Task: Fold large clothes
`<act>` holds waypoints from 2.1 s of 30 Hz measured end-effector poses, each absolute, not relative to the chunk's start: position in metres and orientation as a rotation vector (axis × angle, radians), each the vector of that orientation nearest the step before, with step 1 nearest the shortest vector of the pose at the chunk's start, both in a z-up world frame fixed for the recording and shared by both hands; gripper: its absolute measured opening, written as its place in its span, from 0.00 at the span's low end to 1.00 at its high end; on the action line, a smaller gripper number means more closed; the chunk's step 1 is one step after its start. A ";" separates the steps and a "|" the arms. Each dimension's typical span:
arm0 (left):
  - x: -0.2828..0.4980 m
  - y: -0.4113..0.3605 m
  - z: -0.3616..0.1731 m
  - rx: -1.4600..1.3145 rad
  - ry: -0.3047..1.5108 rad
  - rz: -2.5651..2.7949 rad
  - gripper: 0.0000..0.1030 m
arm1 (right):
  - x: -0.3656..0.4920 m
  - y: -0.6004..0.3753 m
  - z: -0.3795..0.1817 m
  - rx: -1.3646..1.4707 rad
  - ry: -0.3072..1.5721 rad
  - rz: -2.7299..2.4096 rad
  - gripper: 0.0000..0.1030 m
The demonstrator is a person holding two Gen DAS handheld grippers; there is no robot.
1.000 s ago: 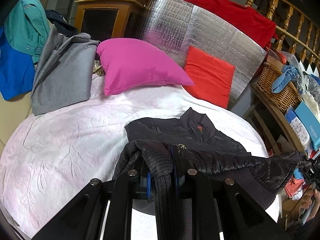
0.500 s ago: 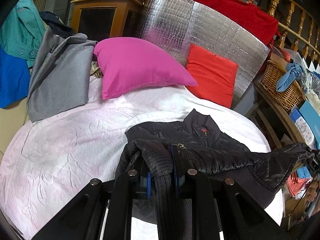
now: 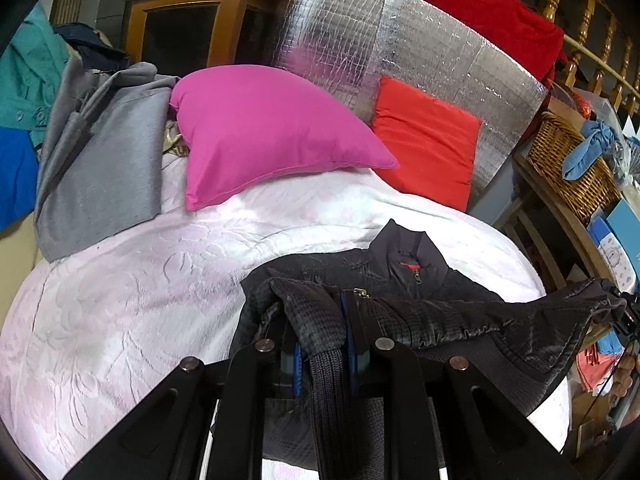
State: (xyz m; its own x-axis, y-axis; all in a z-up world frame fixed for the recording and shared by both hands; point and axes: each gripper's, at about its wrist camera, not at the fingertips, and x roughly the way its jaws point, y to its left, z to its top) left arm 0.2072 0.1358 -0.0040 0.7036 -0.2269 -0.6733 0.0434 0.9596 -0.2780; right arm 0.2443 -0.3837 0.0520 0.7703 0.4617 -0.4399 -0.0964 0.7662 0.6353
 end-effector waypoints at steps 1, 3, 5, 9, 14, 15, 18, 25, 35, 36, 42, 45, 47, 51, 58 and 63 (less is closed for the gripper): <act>0.211 0.135 -0.003 -0.247 0.777 -0.156 0.17 | 0.248 -0.385 0.050 0.631 0.626 0.322 0.07; 0.219 0.132 -0.004 -0.246 0.778 -0.159 0.17 | 0.254 -0.388 0.046 0.640 0.629 0.316 0.07; 0.227 0.131 -0.006 -0.251 0.785 -0.159 0.17 | 0.262 -0.390 0.042 0.645 0.637 0.309 0.07; 0.243 0.126 -0.012 -0.251 0.801 -0.157 0.17 | 0.280 -0.392 0.033 0.648 0.654 0.298 0.07; 0.263 0.125 -0.023 -0.269 0.829 -0.159 0.17 | 0.306 -0.396 0.017 0.664 0.681 0.285 0.07; 0.268 0.124 -0.026 -0.270 0.837 -0.156 0.17 | 0.310 -0.397 0.014 0.663 0.687 0.282 0.07; 0.279 0.122 -0.034 -0.270 0.855 -0.153 0.17 | 0.327 -0.397 0.004 0.665 0.705 0.274 0.07; 0.312 0.123 -0.061 -0.298 0.915 -0.153 0.17 | 0.364 -0.397 -0.023 0.676 0.750 0.252 0.07; 0.352 0.123 -0.094 -0.348 0.992 -0.153 0.17 | 0.405 -0.404 -0.066 0.720 0.808 0.209 0.07; 0.355 0.122 -0.095 -0.356 0.998 -0.155 0.17 | 0.407 -0.404 -0.069 0.720 0.815 0.201 0.07; 0.369 0.116 -0.105 -0.353 1.018 -0.160 0.17 | 0.419 -0.408 -0.093 0.742 0.847 0.173 0.07; 0.375 0.117 -0.110 -0.371 1.027 -0.161 0.18 | 0.424 -0.410 -0.102 0.750 0.859 0.165 0.07; 0.379 0.118 -0.113 -0.388 1.028 -0.157 0.18 | 0.426 -0.411 -0.108 0.759 0.863 0.158 0.07; 0.383 0.116 -0.116 -0.385 1.020 -0.156 0.18 | 0.429 -0.414 -0.123 0.781 0.886 0.144 0.07; 0.391 0.117 -0.129 -0.410 1.030 -0.129 0.18 | 0.435 -0.416 -0.137 0.794 0.901 0.125 0.07; 0.394 0.116 -0.138 -0.424 1.040 -0.109 0.18 | 0.437 -0.418 -0.146 0.810 0.915 0.118 0.07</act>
State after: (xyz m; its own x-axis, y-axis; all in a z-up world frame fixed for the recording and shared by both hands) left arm 0.3941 0.1159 -0.1384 0.5090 -0.2852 -0.8121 -0.1111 0.9139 -0.3905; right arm 0.4369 -0.4181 -0.1460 0.6252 0.4166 -0.6599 0.2358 0.7052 0.6686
